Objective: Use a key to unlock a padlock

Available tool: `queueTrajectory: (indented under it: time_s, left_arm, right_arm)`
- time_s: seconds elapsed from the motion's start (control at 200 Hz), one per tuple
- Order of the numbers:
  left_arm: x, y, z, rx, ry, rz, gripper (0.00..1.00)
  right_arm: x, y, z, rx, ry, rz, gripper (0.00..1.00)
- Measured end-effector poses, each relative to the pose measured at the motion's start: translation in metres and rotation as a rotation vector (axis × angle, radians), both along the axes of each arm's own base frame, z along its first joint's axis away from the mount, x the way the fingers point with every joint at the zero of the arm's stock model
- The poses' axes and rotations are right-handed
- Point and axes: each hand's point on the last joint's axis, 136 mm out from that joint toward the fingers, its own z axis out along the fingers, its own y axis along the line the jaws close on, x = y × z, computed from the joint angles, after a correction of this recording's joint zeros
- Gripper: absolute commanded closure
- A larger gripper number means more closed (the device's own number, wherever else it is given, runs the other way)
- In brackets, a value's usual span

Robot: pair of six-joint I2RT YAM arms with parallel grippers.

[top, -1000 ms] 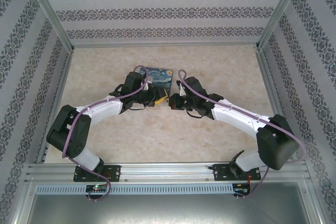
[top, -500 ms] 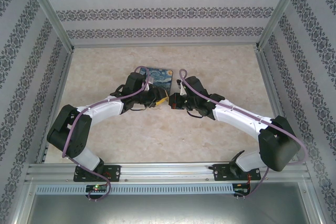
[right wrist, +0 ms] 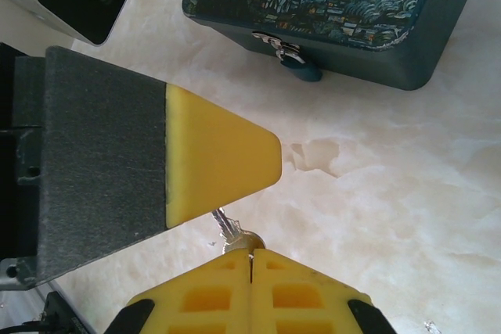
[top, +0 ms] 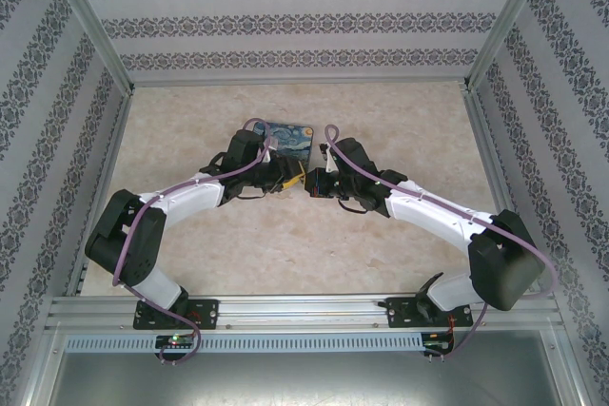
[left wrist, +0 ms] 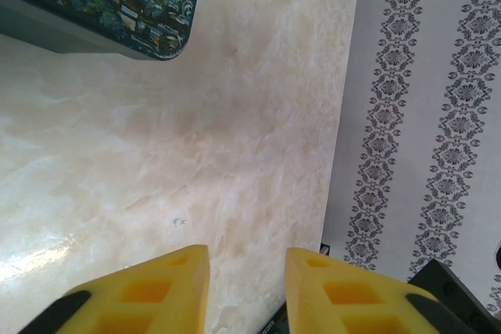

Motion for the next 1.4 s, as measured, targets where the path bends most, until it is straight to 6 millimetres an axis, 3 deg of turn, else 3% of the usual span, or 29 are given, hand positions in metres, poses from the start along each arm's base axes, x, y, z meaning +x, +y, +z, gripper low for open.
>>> queueTrajectory:
  time_s: [0.155,0.26,0.31,0.42,0.51,0.689,0.829,1.119,1.399]
  left_arm:
    - [0.000,0.000,0.000,-0.002,0.003,0.002,0.86]
    - [0.002,-0.001,0.000,-0.003,0.003,0.003,1.00]
    - [0.002,-0.001,0.000,-0.003,0.003,0.003,1.00]
    - [0.005,-0.002,-0.001,-0.001,-0.003,-0.001,1.00]
    - [0.006,-0.003,0.000,0.004,-0.018,-0.009,1.00]
    - [0.012,-0.008,0.014,-0.011,-0.097,-0.046,1.00]
    - [0.019,-0.013,0.035,-0.073,-0.182,-0.066,1.00]
    - [0.035,-0.018,0.086,-0.227,-0.344,-0.043,1.00]
    - [0.041,-0.015,0.097,-0.282,-0.351,0.007,1.00]
  right_arm:
    - [0.000,0.001,-0.002,-0.002,0.006,0.003,1.00]
    - [-0.001,0.001,-0.004,-0.001,0.011,0.008,1.00]
    - [-0.001,0.001,-0.005,-0.003,0.014,0.008,1.00]
    - [0.001,0.000,-0.004,0.004,0.020,-0.004,0.54]
    - [0.007,-0.008,0.001,0.018,0.019,-0.036,0.41]
    - [0.025,-0.030,0.035,0.111,-0.031,-0.118,0.39]
    - [0.034,-0.032,0.058,0.209,-0.065,-0.134,0.40]
    - [0.037,-0.022,0.070,0.344,-0.054,-0.117,0.43]
    - [0.044,-0.013,0.079,0.442,-0.055,-0.104,0.52]
